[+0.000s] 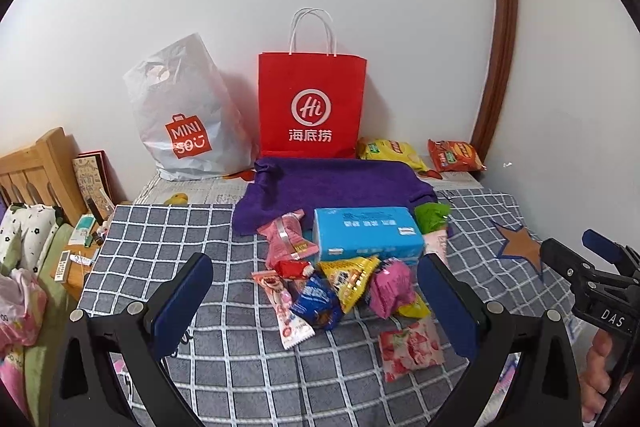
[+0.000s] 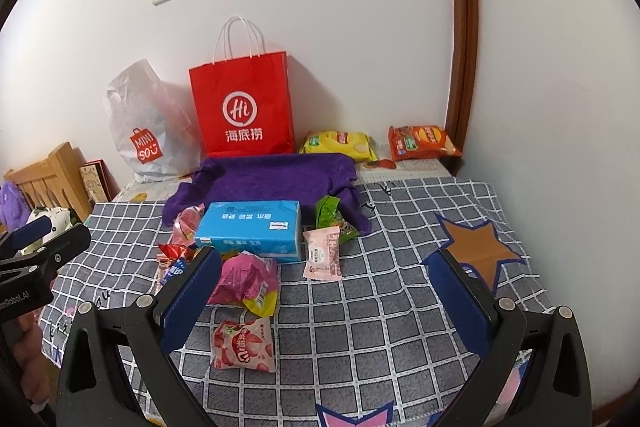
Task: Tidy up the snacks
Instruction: 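Grasp the pink bear candy bar with the left tool while the right tool grasps the pink wafer packet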
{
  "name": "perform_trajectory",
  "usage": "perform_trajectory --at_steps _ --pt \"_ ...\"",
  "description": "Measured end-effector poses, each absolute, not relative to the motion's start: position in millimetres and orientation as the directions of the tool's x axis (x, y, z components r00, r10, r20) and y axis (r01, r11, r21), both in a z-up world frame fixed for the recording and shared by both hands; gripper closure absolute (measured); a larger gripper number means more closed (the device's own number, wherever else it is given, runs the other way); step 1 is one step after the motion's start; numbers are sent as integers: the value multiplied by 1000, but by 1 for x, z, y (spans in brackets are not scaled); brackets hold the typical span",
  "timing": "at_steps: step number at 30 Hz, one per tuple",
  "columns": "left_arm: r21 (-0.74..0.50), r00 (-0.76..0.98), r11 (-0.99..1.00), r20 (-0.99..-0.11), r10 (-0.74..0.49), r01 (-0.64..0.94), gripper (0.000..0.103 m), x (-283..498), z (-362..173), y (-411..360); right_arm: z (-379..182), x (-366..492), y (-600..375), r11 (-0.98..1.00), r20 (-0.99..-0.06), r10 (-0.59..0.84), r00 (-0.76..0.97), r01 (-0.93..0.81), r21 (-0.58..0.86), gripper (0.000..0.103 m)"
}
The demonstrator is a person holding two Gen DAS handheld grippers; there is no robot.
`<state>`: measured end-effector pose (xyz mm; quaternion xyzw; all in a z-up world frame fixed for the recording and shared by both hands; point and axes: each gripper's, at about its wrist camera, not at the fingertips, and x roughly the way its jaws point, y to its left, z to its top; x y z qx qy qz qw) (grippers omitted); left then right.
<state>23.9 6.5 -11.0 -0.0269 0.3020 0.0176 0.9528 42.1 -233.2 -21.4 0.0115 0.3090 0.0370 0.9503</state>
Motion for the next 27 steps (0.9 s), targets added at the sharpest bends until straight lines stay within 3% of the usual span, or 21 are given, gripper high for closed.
perform_trajectory --at_steps 16,27 --pt "-86 690 988 -724 24 -125 1 97 -79 47 -93 137 -241 995 -705 98 703 -64 75 11" --pt "-102 651 977 -757 47 -188 1 122 -111 79 -157 198 -231 990 -788 139 600 -89 107 31"
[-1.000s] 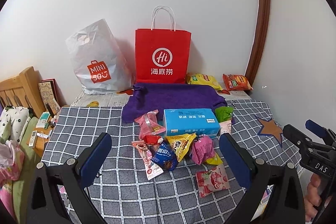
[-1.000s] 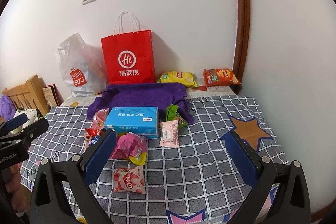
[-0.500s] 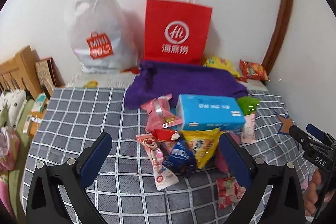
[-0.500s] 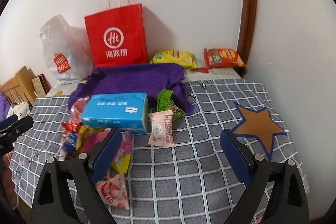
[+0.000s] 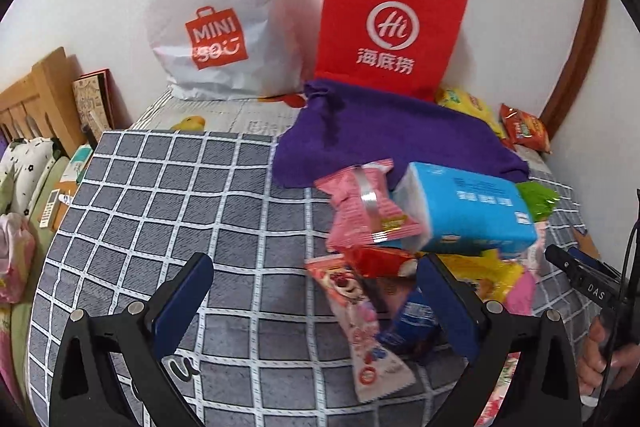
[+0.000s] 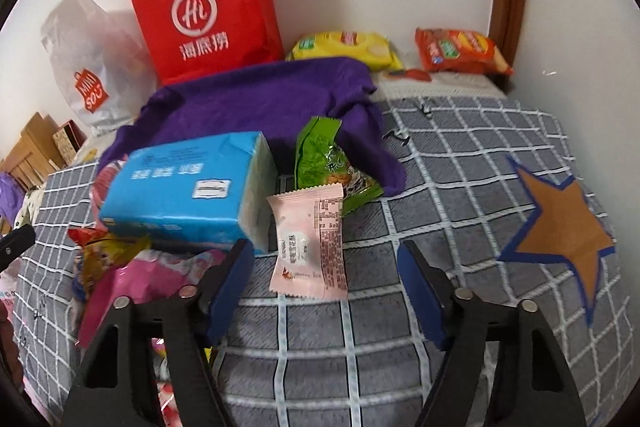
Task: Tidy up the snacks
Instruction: 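Grasp the pink bear candy bar with the left tool while the right tool grasps the pink wafer packet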
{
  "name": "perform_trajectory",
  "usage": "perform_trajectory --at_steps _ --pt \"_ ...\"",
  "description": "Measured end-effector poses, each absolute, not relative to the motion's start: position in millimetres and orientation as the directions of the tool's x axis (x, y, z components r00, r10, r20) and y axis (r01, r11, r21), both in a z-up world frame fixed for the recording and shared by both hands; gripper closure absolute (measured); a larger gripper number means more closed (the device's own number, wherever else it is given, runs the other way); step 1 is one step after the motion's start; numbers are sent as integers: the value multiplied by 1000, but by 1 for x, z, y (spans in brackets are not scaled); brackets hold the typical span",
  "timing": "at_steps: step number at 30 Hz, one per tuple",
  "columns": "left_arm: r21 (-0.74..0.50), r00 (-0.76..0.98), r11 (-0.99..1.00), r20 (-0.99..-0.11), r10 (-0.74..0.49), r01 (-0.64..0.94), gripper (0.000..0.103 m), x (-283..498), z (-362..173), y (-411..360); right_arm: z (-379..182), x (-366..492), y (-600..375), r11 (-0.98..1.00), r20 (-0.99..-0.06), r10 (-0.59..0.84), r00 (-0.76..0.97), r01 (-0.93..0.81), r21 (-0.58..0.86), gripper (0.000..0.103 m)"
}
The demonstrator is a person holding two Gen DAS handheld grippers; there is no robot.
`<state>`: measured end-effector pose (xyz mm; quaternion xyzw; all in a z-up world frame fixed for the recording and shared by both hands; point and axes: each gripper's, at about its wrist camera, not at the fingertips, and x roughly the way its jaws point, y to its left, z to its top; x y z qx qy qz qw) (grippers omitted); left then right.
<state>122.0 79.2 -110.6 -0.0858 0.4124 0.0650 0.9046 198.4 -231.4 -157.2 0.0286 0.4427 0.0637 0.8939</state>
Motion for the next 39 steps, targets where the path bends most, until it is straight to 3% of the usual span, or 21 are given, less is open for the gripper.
perform_trajectory --at_steps 12,13,15,18,29,34,37,39 --pt "-127 624 974 -781 18 -187 1 125 -125 89 -186 228 -223 983 -818 181 547 -133 129 37" --pt "-135 623 974 -782 7 -180 1 125 -125 89 -188 230 -220 983 -820 174 545 -142 114 40" --pt "-177 620 973 -783 -48 -147 1 123 -127 87 -192 233 -217 983 -829 169 534 -157 99 60" --pt "-213 608 968 -789 -89 -134 1 121 -132 87 -191 229 -217 981 -825 174 538 -168 97 61" --pt "-132 568 973 -823 -1 -191 3 114 -150 97 -161 181 -239 986 -801 149 580 -149 75 61" --pt "-137 550 976 -835 -20 -171 6 132 -158 91 -168 165 -243 983 -818 170 550 -153 102 61" --pt "-147 538 977 -842 -43 -152 14 141 -165 83 -177 161 -239 980 -830 183 528 -167 110 61" --pt "-141 522 980 -852 -48 -140 24 146 -171 79 -184 162 -236 980 -836 178 519 -167 104 61"
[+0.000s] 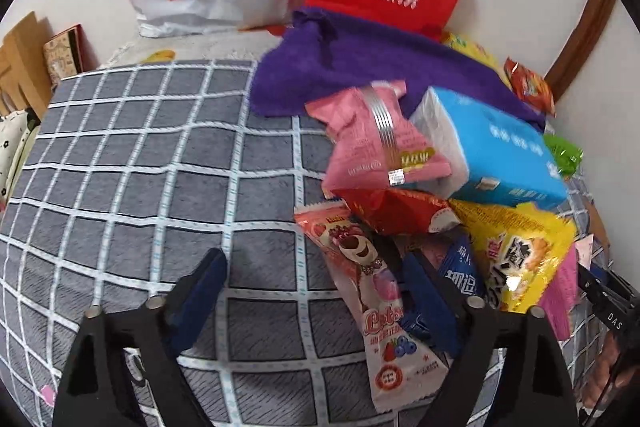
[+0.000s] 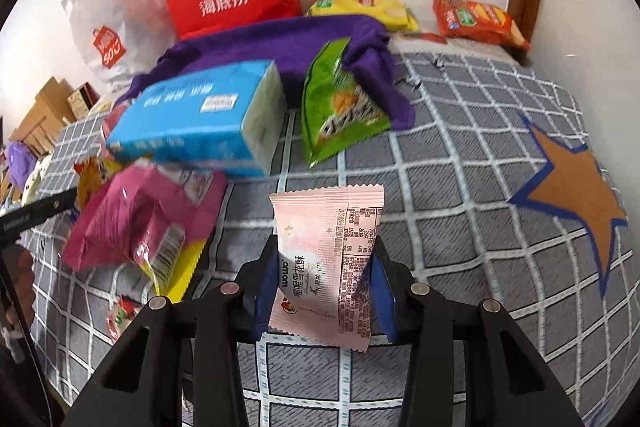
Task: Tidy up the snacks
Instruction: 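Grasp the pink bear candy bar with the left tool while the right tool grasps the pink wafer packet, then carry the pink bar and pink packet up over the purple towel with both tools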
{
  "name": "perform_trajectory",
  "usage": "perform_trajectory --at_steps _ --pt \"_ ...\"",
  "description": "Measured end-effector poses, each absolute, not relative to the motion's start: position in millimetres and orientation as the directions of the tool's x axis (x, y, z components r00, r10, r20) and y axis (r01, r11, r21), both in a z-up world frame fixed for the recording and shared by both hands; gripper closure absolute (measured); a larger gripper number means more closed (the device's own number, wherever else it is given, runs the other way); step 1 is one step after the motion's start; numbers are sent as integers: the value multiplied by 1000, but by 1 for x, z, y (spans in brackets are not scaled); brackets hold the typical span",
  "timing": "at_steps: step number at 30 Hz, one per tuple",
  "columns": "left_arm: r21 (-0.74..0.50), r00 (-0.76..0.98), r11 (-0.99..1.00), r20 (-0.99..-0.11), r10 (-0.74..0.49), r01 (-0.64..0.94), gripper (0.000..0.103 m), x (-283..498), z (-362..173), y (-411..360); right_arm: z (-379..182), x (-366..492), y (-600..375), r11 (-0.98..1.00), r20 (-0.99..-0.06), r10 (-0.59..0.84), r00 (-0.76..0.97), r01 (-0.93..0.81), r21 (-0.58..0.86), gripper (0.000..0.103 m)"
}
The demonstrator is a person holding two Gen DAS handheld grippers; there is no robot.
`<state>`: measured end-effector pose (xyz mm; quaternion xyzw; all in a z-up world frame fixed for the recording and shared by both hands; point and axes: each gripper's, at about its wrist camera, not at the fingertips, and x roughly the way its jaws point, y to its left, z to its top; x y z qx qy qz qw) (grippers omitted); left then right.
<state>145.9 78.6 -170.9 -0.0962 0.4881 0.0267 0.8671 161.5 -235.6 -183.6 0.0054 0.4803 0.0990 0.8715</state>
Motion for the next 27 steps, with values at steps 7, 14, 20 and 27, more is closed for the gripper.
perform_trajectory --at_steps 7,14,20,27 --pt "-118 526 985 -850 -36 -124 74 136 -175 87 -193 165 -229 980 -836 178 520 -168 105 59" --pt "-97 550 988 -835 -15 -119 74 136 -181 94 -196 166 -225 980 -818 161 552 -185 68 56" --pt "-38 602 994 -798 33 -104 74 131 -186 87 -198 167 -225 980 -808 139 573 -195 30 56" --pt "-51 606 993 -795 24 -105 74 130 -186 87 -199 168 -228 978 -807 164 568 -202 56 52"
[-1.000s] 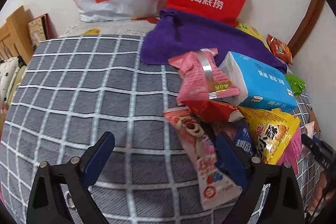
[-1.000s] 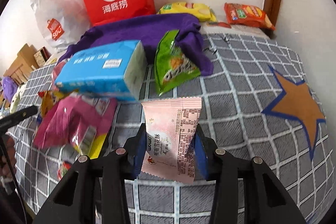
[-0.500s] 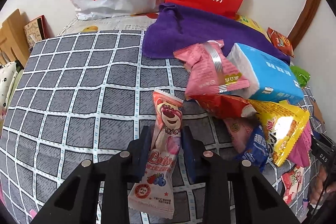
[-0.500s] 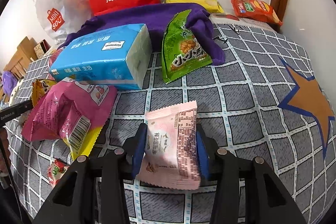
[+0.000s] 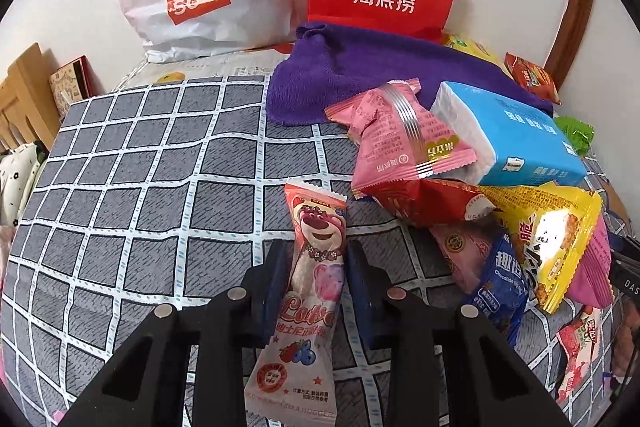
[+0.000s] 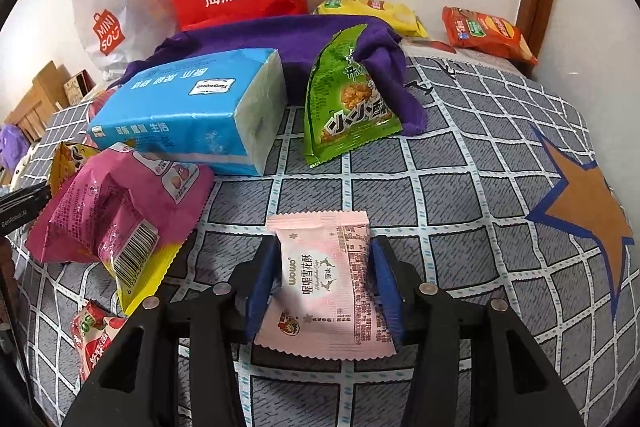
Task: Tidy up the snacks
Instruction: 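Carry the pink bar and pink packet up over the purple towel with both tools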
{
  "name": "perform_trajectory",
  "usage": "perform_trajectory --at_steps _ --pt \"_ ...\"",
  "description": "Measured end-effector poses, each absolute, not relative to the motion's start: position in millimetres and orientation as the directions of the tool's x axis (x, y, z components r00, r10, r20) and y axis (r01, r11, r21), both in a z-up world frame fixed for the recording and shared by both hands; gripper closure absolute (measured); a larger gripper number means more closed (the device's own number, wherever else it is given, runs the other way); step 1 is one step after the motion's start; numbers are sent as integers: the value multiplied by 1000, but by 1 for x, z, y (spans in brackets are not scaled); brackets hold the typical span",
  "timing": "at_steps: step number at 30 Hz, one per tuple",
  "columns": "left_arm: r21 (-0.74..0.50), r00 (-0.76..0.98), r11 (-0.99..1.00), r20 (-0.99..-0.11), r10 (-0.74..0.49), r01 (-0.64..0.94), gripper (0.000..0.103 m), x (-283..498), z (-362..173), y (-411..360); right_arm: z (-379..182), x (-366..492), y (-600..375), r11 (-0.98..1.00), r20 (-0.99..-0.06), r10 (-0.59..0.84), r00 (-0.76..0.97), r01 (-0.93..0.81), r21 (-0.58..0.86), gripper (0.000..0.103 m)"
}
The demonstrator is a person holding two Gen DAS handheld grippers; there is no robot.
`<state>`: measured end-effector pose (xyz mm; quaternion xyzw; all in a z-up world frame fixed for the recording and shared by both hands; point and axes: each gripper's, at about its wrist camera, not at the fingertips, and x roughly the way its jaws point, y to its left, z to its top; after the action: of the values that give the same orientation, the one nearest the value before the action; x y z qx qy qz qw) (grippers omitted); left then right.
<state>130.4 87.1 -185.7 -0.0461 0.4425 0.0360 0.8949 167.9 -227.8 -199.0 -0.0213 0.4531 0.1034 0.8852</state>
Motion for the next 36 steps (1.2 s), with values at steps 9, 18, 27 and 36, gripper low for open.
perform_trajectory --at_steps 9,18,27,36 --pt "-33 606 994 -795 38 -106 74 130 -188 86 -201 169 -219 969 -818 166 551 -247 31 31" --pt "-81 603 990 -798 3 -112 82 128 -186 95 -196 167 -233 977 -805 169 568 -203 62 61" --pt "-127 601 987 -798 -43 -97 83 114 -158 97 -153 148 -225 985 -781 126 612 -174 22 64" --pt "-167 644 985 -751 -147 30 83 117 -95 73 -84 150 -191 978 -707 163 688 -204 27 63"
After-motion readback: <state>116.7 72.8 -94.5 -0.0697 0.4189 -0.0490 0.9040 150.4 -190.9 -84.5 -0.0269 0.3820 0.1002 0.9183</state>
